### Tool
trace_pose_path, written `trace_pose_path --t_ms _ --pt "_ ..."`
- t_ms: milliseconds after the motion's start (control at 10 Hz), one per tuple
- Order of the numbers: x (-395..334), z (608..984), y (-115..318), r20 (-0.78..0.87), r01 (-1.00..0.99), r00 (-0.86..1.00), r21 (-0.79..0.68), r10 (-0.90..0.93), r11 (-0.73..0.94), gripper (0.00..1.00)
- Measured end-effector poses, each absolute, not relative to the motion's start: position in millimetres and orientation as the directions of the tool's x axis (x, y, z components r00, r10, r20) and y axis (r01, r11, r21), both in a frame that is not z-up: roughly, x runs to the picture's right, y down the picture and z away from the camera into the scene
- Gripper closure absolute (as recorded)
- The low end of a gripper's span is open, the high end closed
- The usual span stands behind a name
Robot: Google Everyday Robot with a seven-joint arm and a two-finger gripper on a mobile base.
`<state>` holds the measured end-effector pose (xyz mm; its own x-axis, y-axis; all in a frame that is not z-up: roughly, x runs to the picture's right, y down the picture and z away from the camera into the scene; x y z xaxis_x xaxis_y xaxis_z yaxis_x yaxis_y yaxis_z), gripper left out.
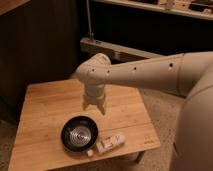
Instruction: Place the bottle in the ceramic bowl
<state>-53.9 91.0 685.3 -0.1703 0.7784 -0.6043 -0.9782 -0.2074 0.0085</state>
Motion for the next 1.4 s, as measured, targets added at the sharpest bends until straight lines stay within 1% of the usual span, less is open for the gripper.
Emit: trace_pose_path --t_ms 200,400,600,700,900,1000,1400 --pt "-49 680 93 -0.581 -0.984 -0.002 -0.142 0.814 -0.105 0.35" --pt "-38 674 98 -0.508 -0.937 0.245 -0.344 0.826 0.066 0.35" --pt "-25 669 104 -0.405 -0.838 0.446 -0.502 0.798 0.214 0.35" --pt "-18 666 109 -0.317 -0.743 0.569 -0.594 0.759 0.309 0.35" --pt "-5 663 115 -0.202 -0.62 0.677 -0.674 0.707 0.401 0.35" --pt "1 661 118 -0.164 -0.581 0.702 -0.695 0.693 0.424 0.35" --pt "1 661 118 -0.151 -0.58 0.694 -0.696 0.704 0.423 0.35"
